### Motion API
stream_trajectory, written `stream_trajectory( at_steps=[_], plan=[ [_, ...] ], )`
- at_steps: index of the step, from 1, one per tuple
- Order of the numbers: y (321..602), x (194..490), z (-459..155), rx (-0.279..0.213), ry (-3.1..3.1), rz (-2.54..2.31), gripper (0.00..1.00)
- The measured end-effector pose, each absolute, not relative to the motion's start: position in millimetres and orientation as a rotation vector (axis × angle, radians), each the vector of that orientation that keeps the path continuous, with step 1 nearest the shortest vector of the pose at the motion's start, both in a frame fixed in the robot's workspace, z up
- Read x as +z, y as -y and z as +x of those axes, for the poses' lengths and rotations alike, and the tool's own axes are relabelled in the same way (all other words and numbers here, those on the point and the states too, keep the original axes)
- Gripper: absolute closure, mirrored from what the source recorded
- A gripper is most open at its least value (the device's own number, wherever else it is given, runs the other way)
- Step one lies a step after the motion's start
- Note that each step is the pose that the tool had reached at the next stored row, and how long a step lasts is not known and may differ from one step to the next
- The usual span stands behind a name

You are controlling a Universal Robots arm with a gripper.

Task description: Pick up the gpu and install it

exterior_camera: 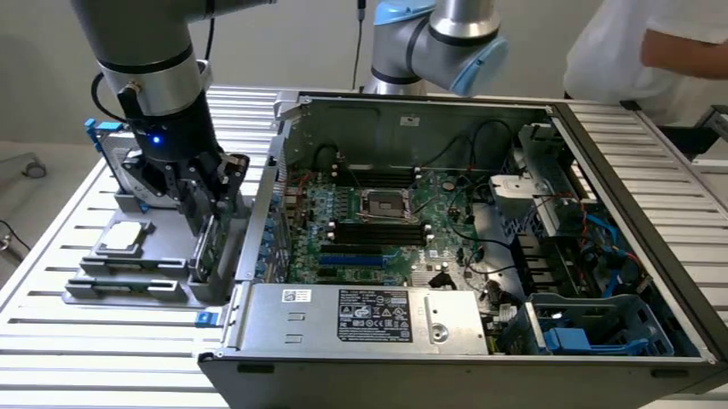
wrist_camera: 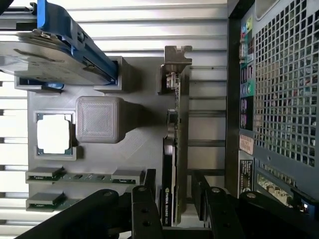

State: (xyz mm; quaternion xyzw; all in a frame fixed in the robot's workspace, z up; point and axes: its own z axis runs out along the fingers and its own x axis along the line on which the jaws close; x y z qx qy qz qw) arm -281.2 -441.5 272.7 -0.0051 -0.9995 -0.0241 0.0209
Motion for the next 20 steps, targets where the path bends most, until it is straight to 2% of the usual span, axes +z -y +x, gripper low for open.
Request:
stream_trajectory(
  at_steps=[14,20],
  plan=[
    [434.8,247.5,-284.1,-0.073,3.099,-0.024,0.58],
    [433.8,246.3,-284.6,-0.073,3.099,-0.025,0.58]
  ],
)
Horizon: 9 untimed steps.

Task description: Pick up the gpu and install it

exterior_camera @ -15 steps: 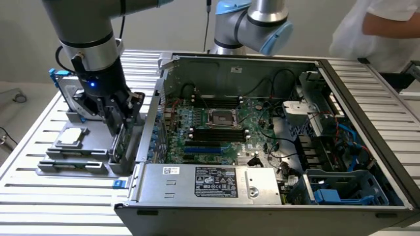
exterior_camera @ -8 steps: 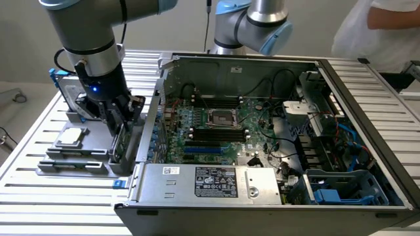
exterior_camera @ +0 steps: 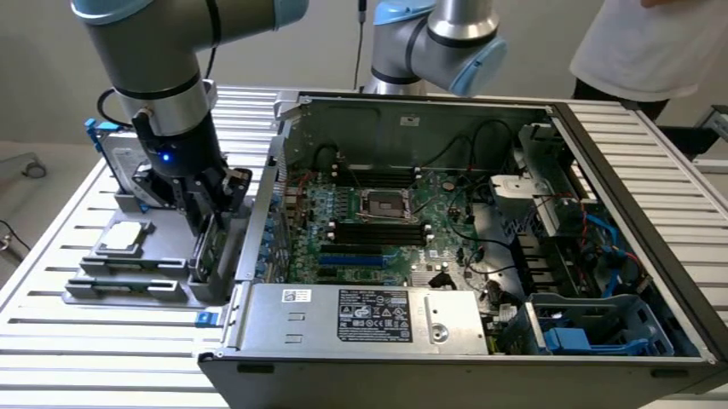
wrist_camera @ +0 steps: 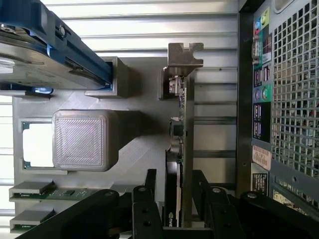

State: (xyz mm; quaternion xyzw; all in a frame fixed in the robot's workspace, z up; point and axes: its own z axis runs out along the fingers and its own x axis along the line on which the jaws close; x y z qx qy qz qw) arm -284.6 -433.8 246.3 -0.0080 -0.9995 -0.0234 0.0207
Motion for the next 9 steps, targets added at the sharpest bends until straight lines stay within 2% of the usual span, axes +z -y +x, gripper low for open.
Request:
stream_trajectory(
  at_steps=[9],
  plan=[
    [433.9,244.7,-288.5,-0.073,3.100,-0.025,0.58]
  ],
)
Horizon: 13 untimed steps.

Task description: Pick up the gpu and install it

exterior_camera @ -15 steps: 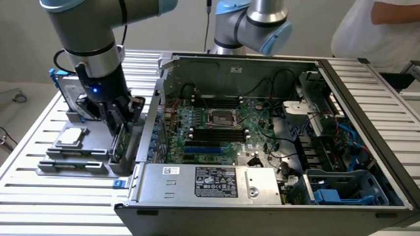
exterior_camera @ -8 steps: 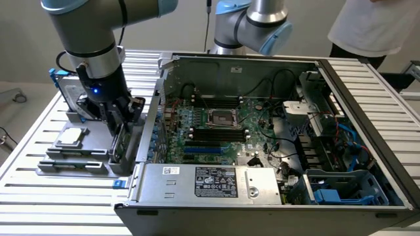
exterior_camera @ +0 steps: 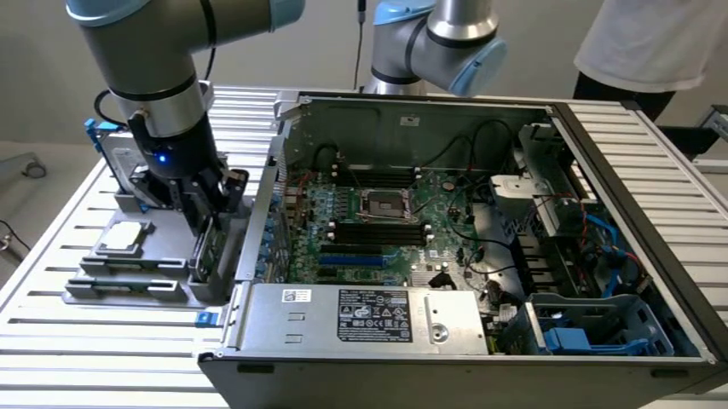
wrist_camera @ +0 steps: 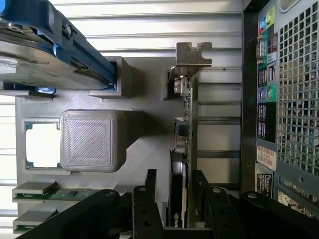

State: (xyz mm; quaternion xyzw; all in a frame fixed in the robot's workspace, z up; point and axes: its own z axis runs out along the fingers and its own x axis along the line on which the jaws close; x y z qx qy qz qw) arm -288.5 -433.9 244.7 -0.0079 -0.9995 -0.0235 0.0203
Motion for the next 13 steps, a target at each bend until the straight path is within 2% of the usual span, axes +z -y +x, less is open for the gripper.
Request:
stream_trajectory(
  at_steps=[13],
  plan=[
    [433.8,240.9,-287.0,-0.073,3.101,-0.025,0.58]
  ],
)
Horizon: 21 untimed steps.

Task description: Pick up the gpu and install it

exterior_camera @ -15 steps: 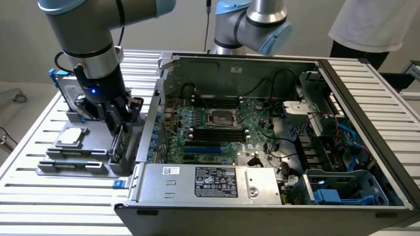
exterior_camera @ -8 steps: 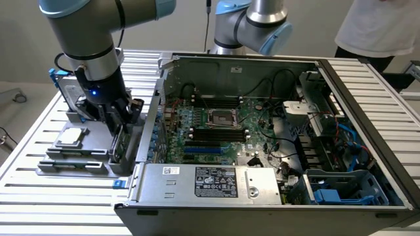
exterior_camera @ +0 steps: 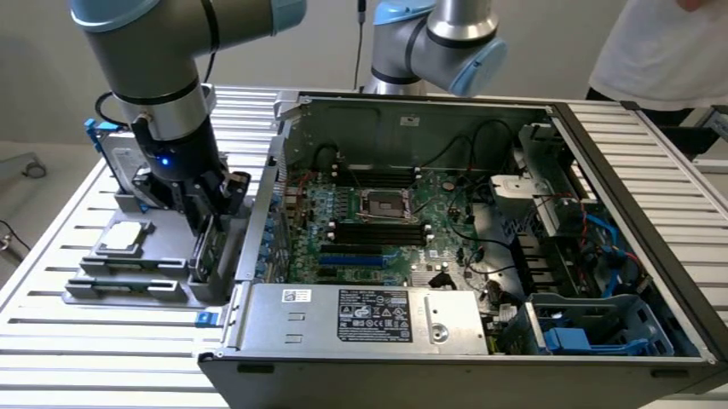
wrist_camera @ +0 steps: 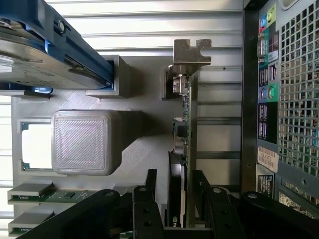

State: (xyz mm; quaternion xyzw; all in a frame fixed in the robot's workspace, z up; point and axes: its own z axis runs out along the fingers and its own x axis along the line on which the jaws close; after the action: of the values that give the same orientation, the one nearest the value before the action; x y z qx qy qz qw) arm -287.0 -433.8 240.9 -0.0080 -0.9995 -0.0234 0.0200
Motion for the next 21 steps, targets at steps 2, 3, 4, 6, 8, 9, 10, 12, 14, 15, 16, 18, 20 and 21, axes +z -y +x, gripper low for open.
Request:
stream_trajectory(
  at_steps=[2,3,4,6,8,9,10,12,14,15,16,18,20,21],
  plan=[
    [433.8,240.8,-286.9,-0.072,3.101,-0.025,0.58],
    [433.8,240.8,-286.8,-0.072,3.101,-0.025,0.58],
    [433.9,240.8,-286.8,-0.072,3.101,-0.025,0.58],
    [433.9,240.8,-286.7,-0.071,3.101,-0.025,0.58],
    [433.9,240.9,-286.7,-0.070,3.101,-0.025,0.58],
    [433.9,240.9,-286.7,-0.070,3.101,-0.024,0.58],
    [433.9,240.8,-286.7,-0.069,3.101,-0.025,0.58],
    [433.8,240.8,-286.7,-0.067,3.101,-0.025,0.58],
    [433.8,240.8,-286.6,-0.066,3.101,-0.025,0.58],
    [433.9,240.8,-286.6,-0.065,3.101,-0.025,0.56],
    [433.9,240.8,-286.6,-0.064,3.101,-0.025,0.50],
    [433.9,240.8,-286.6,-0.061,3.101,-0.025,0.50],
    [433.8,240.8,-286.6,-0.058,3.102,-0.025,0.44],
    [433.9,240.8,-286.6,-0.056,3.102,-0.025,0.44]
  ],
)
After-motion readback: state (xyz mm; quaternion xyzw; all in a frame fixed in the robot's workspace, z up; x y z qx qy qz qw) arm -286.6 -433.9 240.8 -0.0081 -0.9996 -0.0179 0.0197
